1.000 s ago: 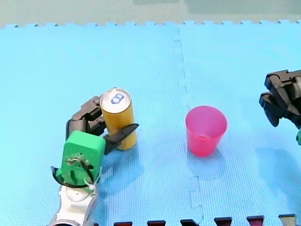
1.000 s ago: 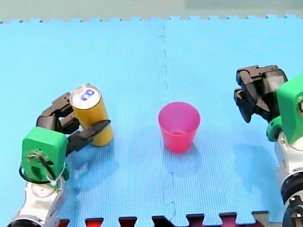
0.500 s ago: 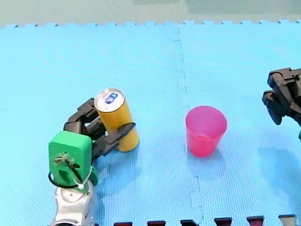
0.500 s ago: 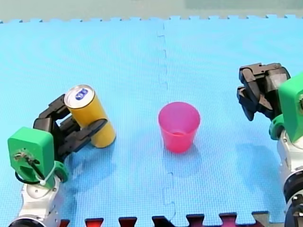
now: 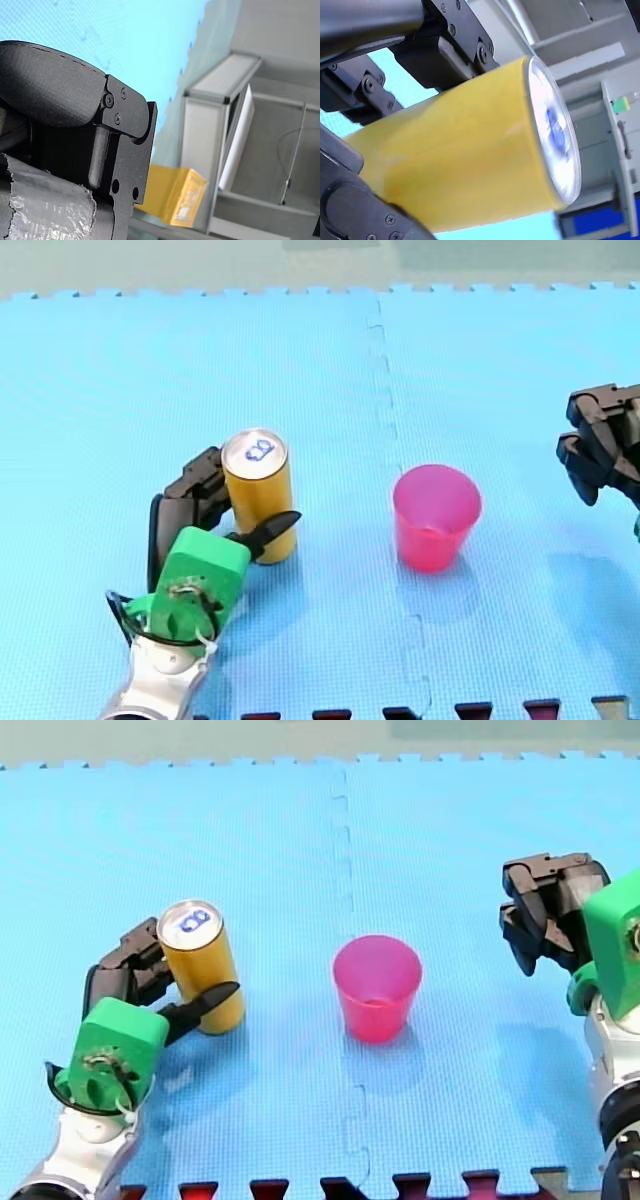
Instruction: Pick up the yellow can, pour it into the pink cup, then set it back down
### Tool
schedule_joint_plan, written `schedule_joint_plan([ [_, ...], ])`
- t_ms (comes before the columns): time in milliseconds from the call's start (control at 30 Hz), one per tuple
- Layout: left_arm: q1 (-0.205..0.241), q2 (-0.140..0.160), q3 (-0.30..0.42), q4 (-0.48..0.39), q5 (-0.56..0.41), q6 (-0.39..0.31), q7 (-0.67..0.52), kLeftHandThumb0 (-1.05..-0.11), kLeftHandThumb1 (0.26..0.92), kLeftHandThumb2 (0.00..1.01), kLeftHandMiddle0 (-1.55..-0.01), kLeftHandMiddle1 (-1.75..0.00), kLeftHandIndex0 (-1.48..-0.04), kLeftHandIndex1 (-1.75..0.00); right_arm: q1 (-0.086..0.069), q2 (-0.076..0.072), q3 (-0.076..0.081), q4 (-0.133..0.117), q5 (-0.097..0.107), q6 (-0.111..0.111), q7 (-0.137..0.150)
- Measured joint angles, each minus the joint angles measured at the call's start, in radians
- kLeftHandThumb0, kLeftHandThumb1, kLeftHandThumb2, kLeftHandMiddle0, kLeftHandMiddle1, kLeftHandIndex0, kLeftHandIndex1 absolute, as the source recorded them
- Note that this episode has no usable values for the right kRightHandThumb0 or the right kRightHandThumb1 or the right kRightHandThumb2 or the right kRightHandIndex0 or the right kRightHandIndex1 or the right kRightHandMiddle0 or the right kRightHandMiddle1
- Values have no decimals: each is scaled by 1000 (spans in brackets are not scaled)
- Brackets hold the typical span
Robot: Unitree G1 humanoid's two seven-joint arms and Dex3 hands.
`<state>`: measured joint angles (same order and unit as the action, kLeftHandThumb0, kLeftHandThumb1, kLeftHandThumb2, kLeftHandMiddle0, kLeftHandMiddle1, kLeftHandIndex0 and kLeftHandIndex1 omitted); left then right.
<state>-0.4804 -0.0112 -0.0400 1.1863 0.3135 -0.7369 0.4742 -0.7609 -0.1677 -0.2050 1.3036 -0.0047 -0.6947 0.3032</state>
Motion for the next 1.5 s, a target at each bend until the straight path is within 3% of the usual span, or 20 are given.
schedule_joint_plan([
  [233, 3, 46, -115, -8, 161, 70, 194, -1048, 823, 8, -343, 0, -405, 0, -2, -1, 0, -1, 1, 6, 1],
  [433, 8, 55, -149, -21, 172, 88, 212, -1048, 824, 6, -309, 0, -340, 0, -5, -2, 0, -2, 1, 9, 3],
  [667, 9, 64, -169, -32, 168, 112, 191, -1048, 877, 23, -209, 0, -216, 0, -7, -4, -1, -2, 2, 11, 4],
  [967, 21, 67, -152, -55, 86, 129, 44, -1048, 870, 8, -132, 0, -141, 0, -7, -4, -2, -2, 2, 11, 4],
  [1200, 38, 44, -82, -55, -49, 15, -86, -1048, 861, 2, -178, -22, -170, -14, -7, -8, -1, -2, 1, 9, 4],
  [1500, 34, 28, -26, -14, -109, -29, -141, -1048, 842, 0, -220, -34, -202, -19, -6, -18, -3, 0, 2, 9, 16],
])
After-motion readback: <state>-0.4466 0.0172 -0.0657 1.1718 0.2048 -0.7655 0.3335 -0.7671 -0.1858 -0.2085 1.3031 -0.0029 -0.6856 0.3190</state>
